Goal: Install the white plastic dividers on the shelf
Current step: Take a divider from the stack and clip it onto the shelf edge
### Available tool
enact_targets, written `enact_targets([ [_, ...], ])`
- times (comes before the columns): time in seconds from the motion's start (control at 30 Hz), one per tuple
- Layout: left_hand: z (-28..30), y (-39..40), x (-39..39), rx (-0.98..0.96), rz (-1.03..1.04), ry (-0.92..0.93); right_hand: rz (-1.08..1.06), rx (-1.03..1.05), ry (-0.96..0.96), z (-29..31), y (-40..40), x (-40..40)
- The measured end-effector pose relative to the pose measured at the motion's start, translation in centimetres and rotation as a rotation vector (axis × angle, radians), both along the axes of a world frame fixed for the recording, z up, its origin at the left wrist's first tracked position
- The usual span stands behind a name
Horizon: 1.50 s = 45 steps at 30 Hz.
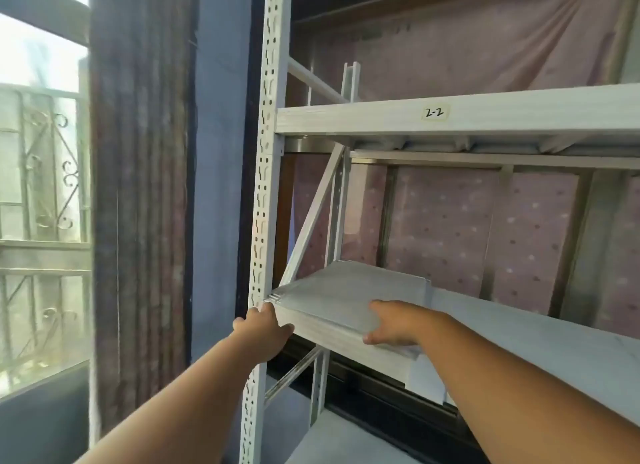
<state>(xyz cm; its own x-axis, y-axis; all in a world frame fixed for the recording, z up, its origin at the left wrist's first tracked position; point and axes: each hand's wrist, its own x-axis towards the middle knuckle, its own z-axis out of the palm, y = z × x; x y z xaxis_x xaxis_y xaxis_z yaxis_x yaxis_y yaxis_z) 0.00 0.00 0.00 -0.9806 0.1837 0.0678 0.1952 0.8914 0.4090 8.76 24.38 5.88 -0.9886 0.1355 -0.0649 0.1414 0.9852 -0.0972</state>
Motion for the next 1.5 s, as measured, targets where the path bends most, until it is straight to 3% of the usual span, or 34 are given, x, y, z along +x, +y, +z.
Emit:
enact_targets([
  [0.17, -0.5, 2.6, -0.9, 0.177, -0.083, -0.087, -0.016, 0.075, 0.065, -0.3, 0.1, 0.1],
  [0.43, 0.4, 5.3, -1.1, 0.499, 0.061, -0.106, 0.08, 0.258, 0.076, 0.2, -1.1, 1.0],
  [0.53, 1.5, 5.8, -0.6, 0.738, 0.089, -0.175, 0.117, 0.273, 0.11, 0.4, -1.2, 1.4],
  [0.73, 4.0, 7.9, 1.8, 1.211, -0.09, -0.208, 0.13, 0.171, 0.227, 1.6, -0.4, 2.6],
  [0.83, 5.4, 9.8, 3.4, 1.339, -0.232, -0.295, 0.124, 0.082, 0.285, 2.0, 0.5, 3.5],
  [1.07, 7.6, 14.9, 6.6, 1.293, -0.488, -0.279, 0.114, -0.288, 0.468, 1.0, 4.7, 7.2],
  [1.23, 11.1, 19.8, 10.5, 1.173, -0.613, -0.213, 0.017, -0.407, 0.586, 1.2, 8.5, 10.0],
  [1.5, 14.6, 28.2, 19.2, 0.972, -0.656, -0.19, -0.13, -0.558, 0.596, 2.6, 15.6, 18.4],
])
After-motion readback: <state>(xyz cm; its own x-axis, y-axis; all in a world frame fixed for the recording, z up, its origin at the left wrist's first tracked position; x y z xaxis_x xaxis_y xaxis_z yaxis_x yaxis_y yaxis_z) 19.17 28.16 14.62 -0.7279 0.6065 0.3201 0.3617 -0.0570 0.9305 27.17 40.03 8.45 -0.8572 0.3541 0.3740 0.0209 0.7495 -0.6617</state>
